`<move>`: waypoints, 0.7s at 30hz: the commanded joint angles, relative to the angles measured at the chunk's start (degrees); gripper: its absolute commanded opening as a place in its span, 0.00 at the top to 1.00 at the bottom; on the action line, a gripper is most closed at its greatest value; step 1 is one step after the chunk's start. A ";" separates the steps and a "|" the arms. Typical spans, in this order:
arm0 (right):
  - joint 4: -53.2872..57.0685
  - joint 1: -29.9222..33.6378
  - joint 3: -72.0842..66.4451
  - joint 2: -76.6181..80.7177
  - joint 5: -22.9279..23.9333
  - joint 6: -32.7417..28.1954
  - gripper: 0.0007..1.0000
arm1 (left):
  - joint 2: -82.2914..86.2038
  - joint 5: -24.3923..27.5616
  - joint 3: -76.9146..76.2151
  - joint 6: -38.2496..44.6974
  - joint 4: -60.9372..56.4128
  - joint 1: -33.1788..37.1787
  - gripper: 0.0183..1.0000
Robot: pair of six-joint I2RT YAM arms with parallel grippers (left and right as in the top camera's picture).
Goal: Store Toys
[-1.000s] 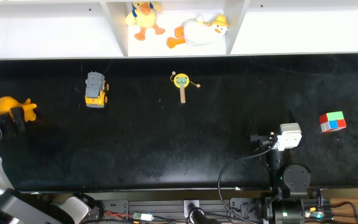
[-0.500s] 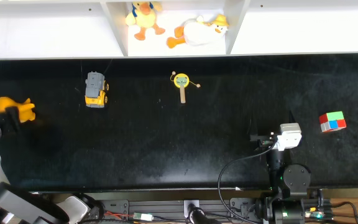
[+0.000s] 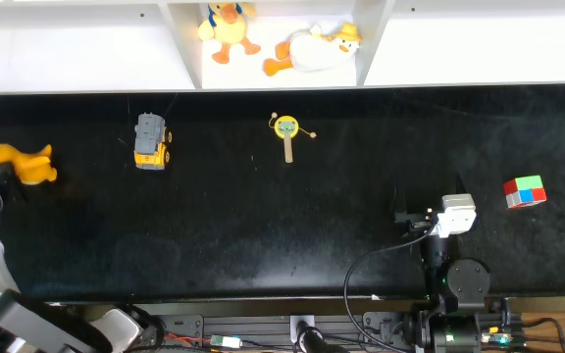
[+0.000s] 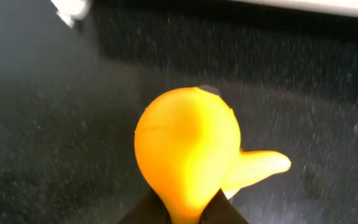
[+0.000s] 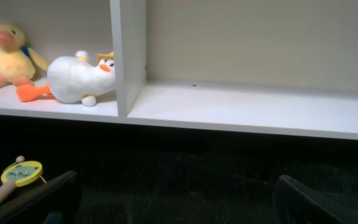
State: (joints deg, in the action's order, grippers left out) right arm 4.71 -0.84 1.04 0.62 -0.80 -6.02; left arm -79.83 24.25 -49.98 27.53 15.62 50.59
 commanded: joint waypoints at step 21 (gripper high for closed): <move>-0.28 -0.26 -0.76 -0.37 0.42 0.26 0.00 | -9.64 -13.79 -27.30 -9.60 5.33 -15.10 0.98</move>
State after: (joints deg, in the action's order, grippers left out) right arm 4.71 -0.84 1.04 0.62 -0.80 -6.02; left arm -86.30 14.00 -73.60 19.49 20.93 36.32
